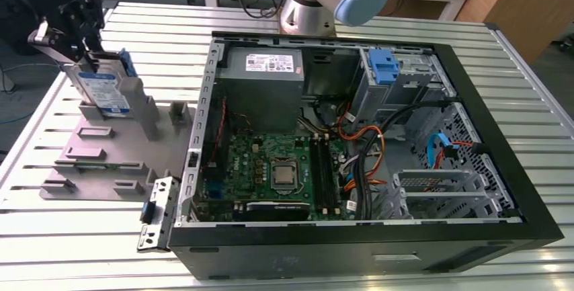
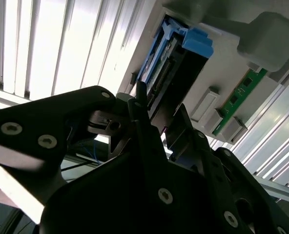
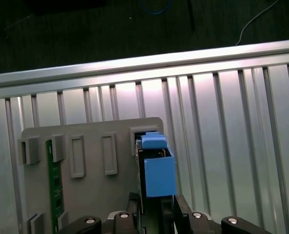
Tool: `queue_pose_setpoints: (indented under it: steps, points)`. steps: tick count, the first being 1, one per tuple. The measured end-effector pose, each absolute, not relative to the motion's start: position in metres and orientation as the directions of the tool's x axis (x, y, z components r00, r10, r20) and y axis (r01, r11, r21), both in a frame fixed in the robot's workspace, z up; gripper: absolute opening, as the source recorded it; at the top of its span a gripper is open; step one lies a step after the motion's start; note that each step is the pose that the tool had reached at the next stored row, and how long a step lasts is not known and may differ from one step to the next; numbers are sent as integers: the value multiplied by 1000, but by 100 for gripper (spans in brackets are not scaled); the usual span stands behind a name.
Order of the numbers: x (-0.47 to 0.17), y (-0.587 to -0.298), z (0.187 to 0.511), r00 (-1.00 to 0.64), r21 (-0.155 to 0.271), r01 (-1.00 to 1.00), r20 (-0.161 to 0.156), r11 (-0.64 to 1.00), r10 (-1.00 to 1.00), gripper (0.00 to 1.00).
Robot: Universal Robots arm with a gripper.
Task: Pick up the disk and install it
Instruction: 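Pick up the disk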
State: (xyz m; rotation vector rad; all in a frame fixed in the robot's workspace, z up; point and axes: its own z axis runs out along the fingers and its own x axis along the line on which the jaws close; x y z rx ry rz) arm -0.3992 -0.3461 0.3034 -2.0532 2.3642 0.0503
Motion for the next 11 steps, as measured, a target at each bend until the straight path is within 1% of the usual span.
queue_pose_setpoints:
  steps: [11]
  points:
    - [-396, -348, 302, -141, 18, -990, -28, 141, -990, 41]
